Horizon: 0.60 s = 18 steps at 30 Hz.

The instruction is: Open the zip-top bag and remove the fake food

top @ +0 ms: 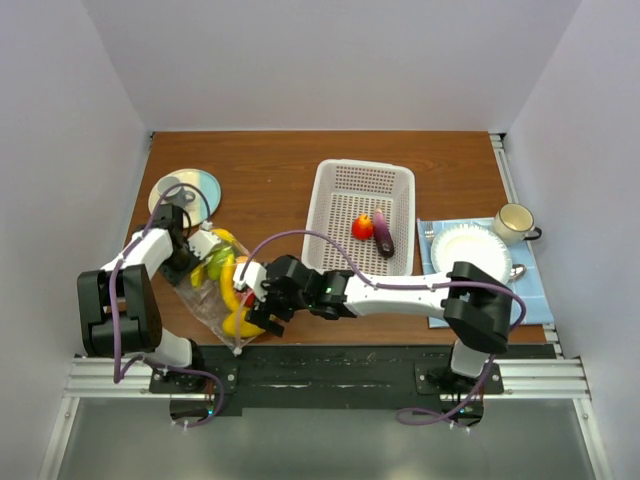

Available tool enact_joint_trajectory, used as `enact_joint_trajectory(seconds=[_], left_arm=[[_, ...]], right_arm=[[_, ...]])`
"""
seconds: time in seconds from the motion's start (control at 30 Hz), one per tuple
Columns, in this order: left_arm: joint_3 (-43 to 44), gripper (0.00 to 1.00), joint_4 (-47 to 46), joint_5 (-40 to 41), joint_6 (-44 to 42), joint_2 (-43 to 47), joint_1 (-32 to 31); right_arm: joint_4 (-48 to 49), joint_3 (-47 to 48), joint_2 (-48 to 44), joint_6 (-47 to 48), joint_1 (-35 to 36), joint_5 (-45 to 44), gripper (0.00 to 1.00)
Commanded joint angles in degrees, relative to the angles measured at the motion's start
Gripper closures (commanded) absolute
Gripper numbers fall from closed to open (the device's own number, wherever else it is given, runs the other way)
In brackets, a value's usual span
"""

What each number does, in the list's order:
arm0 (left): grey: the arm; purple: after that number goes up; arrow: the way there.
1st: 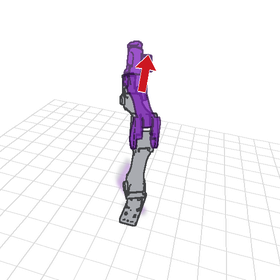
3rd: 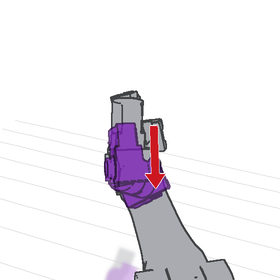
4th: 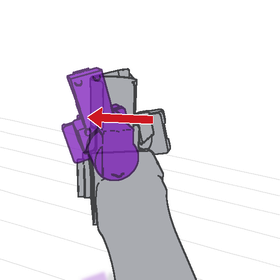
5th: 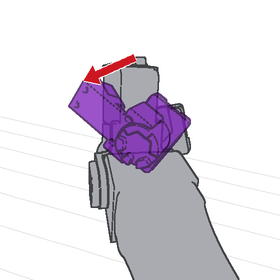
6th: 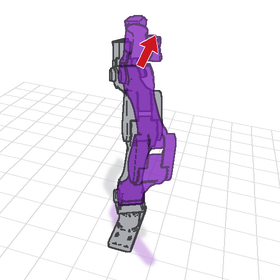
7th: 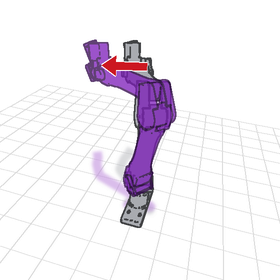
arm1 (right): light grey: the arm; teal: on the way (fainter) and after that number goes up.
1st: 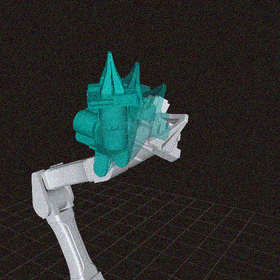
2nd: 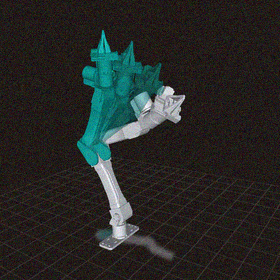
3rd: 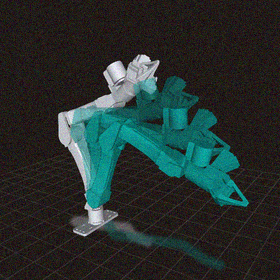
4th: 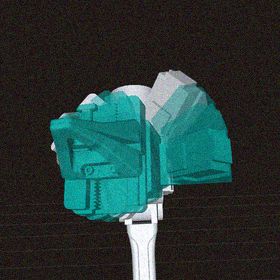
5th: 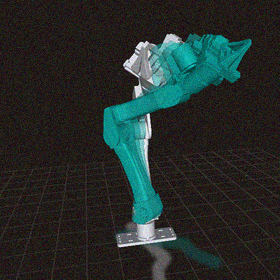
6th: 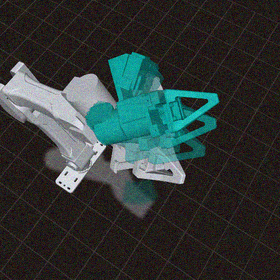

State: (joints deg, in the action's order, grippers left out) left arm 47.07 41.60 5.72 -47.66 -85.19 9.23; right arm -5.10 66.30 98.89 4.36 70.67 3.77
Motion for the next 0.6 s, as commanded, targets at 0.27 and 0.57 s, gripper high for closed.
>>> enact_joint_trajectory(seconds=[0.27,0.57], left_arm=[[1.09,1.0,-0.21,-2.02,2.83,-3.23,-0.71],[6.89,0.71,7.16,-13.62,3.71,-2.44,-0.36]], right_arm=[[0.53,9.45,11.4,2.94,0.25,6.77,0.12],[1.24,12.36,18.26,1.88,0.25,8.54,0.17]])
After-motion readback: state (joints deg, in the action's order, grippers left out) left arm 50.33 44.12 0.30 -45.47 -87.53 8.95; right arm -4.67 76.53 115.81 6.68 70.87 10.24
